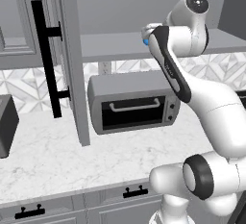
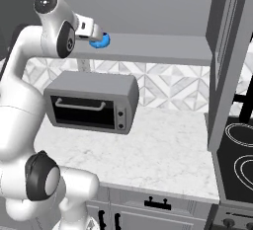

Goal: Gather all objects into one cabinet and sort the glasses and bowls to opposite sides.

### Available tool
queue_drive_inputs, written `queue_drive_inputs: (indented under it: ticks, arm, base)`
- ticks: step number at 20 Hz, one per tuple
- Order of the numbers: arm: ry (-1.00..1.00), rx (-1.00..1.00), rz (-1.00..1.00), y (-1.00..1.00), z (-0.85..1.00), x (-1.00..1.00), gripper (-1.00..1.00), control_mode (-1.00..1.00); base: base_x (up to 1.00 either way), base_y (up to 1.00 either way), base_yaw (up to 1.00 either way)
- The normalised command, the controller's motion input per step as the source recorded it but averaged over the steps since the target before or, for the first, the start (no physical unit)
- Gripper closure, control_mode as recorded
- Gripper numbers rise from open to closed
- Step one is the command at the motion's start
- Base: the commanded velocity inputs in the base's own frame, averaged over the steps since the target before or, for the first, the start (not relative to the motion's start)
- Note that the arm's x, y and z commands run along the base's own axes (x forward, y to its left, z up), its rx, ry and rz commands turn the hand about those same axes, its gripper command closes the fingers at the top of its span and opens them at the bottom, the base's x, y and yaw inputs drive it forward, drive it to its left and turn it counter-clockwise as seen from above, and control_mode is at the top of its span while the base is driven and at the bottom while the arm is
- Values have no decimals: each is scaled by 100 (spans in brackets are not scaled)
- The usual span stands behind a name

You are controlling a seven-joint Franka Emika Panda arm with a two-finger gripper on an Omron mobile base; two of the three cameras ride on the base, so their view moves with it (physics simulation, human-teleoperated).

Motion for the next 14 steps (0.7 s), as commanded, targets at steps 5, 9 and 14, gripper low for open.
queue_drive_inputs:
  ticks: [5, 9, 14]
  arm:
    - [0, 0, 0, -4, -4, 0, -100, -100]
    - [0, -3, 0, -16, -38, 7, -100, -100]
    - [0, -3, 0, -15, -20, 9, -100, -100]
  base:
    - [0, 0, 0]
    - [0, 0, 0]
    - [0, 0, 0]
